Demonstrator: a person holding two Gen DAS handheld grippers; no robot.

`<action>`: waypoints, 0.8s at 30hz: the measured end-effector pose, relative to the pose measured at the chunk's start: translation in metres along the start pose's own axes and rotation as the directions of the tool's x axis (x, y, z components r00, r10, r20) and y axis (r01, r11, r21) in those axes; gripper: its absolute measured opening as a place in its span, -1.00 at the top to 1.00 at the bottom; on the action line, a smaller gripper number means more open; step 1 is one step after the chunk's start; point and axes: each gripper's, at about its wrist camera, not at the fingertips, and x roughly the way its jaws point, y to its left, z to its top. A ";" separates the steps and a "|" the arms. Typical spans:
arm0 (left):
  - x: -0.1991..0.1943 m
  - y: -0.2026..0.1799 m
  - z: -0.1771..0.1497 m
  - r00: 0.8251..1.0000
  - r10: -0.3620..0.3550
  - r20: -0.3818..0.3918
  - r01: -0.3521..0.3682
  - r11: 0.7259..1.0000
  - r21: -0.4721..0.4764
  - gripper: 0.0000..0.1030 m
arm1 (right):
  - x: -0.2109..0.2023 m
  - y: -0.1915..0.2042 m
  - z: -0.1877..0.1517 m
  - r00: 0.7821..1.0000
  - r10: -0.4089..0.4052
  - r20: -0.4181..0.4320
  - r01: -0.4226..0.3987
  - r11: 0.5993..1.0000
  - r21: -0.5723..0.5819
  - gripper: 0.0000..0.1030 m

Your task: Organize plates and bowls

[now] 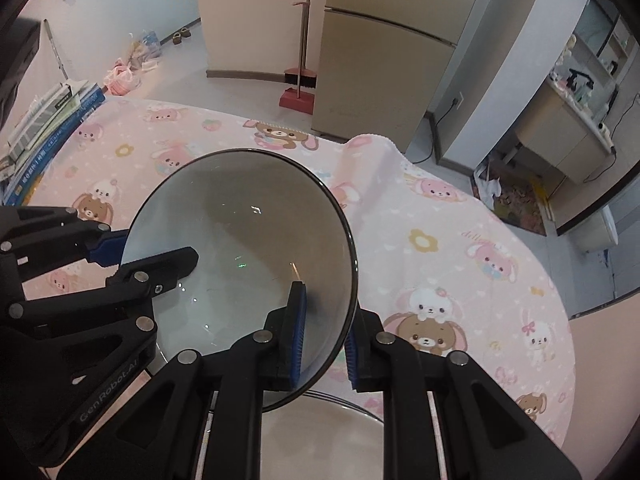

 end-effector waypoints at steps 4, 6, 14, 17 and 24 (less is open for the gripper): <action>0.001 0.002 -0.001 1.000 -0.007 0.013 0.007 1.000 0.005 0.64 | 0.000 0.000 -0.001 1.000 -0.003 0.023 0.003 1.000 -0.008 0.68; 0.001 0.002 -0.002 1.000 -0.004 0.026 0.004 1.000 0.010 0.64 | -0.001 0.001 -0.002 0.999 -0.010 0.035 0.011 1.000 -0.016 0.68; -0.012 -0.003 -0.005 0.991 0.008 0.134 -0.016 0.998 0.061 0.64 | 0.001 -0.019 -0.006 0.995 0.070 0.077 -0.073 0.997 0.039 0.61; -0.012 -0.001 -0.003 0.990 -0.016 0.137 0.008 0.998 0.059 0.64 | 0.001 -0.016 -0.005 0.995 0.064 0.075 -0.066 0.997 0.025 0.61; -0.013 0.005 -0.005 0.988 -0.035 0.153 0.029 0.999 0.042 0.64 | -0.001 -0.040 -0.007 0.972 0.220 0.076 -0.228 0.968 0.107 0.53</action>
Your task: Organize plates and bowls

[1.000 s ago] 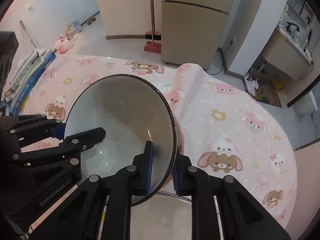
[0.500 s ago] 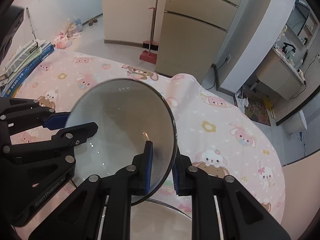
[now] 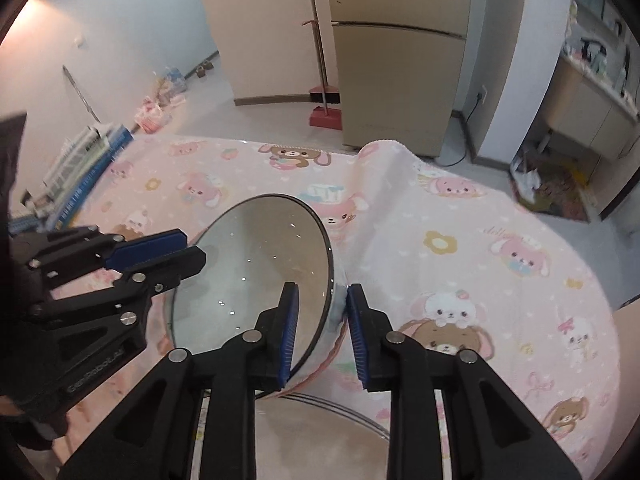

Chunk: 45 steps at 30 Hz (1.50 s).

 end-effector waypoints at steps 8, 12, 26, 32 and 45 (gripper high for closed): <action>-0.006 0.012 0.005 0.999 -0.040 0.006 0.040 0.997 -0.065 0.64 | -0.020 0.001 -0.002 1.000 0.003 0.021 -0.003 1.000 0.013 0.78; -0.006 0.010 0.001 0.999 -0.046 -0.009 0.045 0.997 -0.055 0.64 | -0.023 0.009 -0.005 0.999 -0.037 0.028 0.038 0.999 -0.017 0.80; -0.002 0.012 0.002 0.996 -0.091 -0.014 0.089 0.991 -0.101 0.63 | -0.014 -0.007 -0.006 0.999 0.031 0.009 -0.031 0.998 0.046 0.75; 0.002 0.009 0.007 0.996 -0.089 -0.013 0.087 0.989 -0.118 0.63 | 0.004 -0.020 -0.001 0.992 0.112 -0.064 -0.103 0.987 0.126 0.64; -0.004 0.009 0.009 0.995 -0.098 -0.010 0.097 0.989 -0.112 0.63 | 0.027 -0.081 -0.015 0.877 0.478 0.045 -0.445 0.774 0.451 0.70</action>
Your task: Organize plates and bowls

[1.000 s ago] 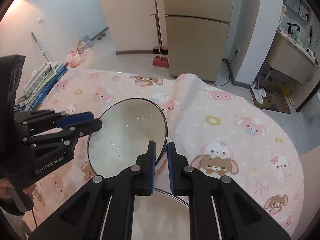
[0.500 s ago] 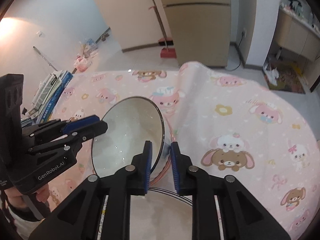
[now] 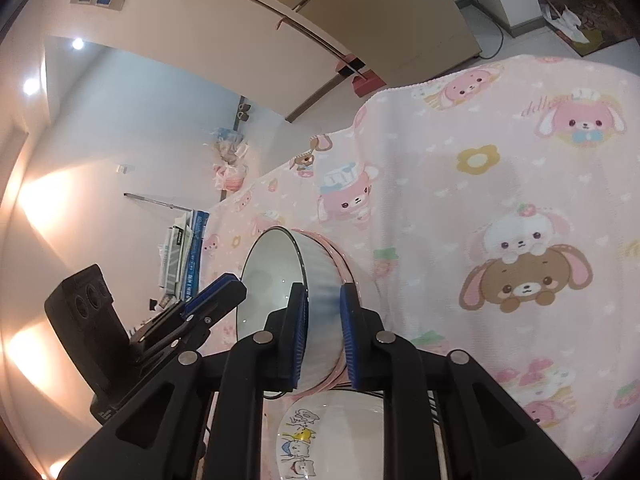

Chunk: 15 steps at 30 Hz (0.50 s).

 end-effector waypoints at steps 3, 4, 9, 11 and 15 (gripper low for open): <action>-0.004 -0.005 -0.001 1.000 -0.003 0.001 0.003 1.000 0.016 0.63 | 0.002 0.029 -0.007 0.988 -0.155 0.025 0.157 0.975 -0.155 0.75; -0.006 -0.006 -0.001 1.000 -0.001 -0.001 0.001 1.000 0.021 0.63 | 0.004 0.042 -0.012 0.974 -0.224 0.041 0.228 0.948 -0.221 0.75; -0.026 -0.018 -0.008 0.998 0.019 0.053 -0.023 0.998 0.066 0.56 | 0.010 0.082 -0.032 0.900 -0.412 0.141 0.433 0.813 -0.390 0.75; -0.039 -0.025 -0.012 0.994 0.032 0.104 -0.042 0.994 0.096 0.24 | 0.007 0.089 -0.038 0.882 -0.438 0.176 0.470 0.777 -0.420 0.75; -0.070 -0.037 -0.020 0.969 0.068 0.236 -0.105 0.983 0.148 -0.32 | -0.010 0.098 -0.049 0.880 -0.420 0.222 0.475 0.767 -0.432 0.75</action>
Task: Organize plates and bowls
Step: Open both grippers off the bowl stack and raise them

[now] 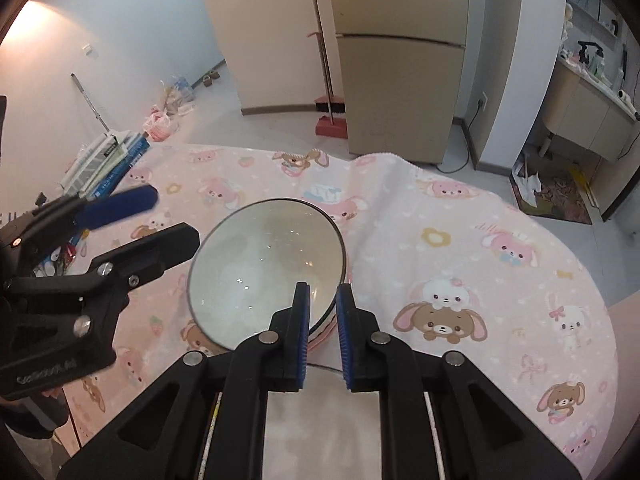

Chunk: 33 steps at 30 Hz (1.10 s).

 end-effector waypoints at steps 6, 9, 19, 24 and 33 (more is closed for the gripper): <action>-0.054 -0.009 -0.001 0.983 -0.030 0.183 0.029 1.000 0.010 -0.66 | -0.052 0.013 -0.008 0.989 -0.031 0.146 0.037 0.999 -0.038 0.75; -0.090 -0.011 -0.006 0.948 -0.022 0.319 0.021 1.000 0.005 -0.76 | -0.077 0.013 -0.012 0.976 -0.029 0.217 0.036 0.999 -0.026 0.75; -0.188 -0.021 -0.030 0.825 -0.014 0.564 0.010 1.000 0.010 -1.00 | -0.173 0.008 -0.052 0.884 -0.067 0.462 0.064 0.998 0.023 0.00; -0.230 -0.025 -0.042 0.765 -0.012 0.644 0.004 1.000 0.014 -1.00 | -0.230 0.014 -0.083 0.776 -0.102 0.622 0.090 0.995 0.050 -0.84; -0.306 -0.048 -0.070 0.697 -0.065 0.714 0.049 0.998 0.043 -1.00 | -0.297 0.030 -0.124 0.643 -0.141 0.753 0.123 0.989 0.080 -1.00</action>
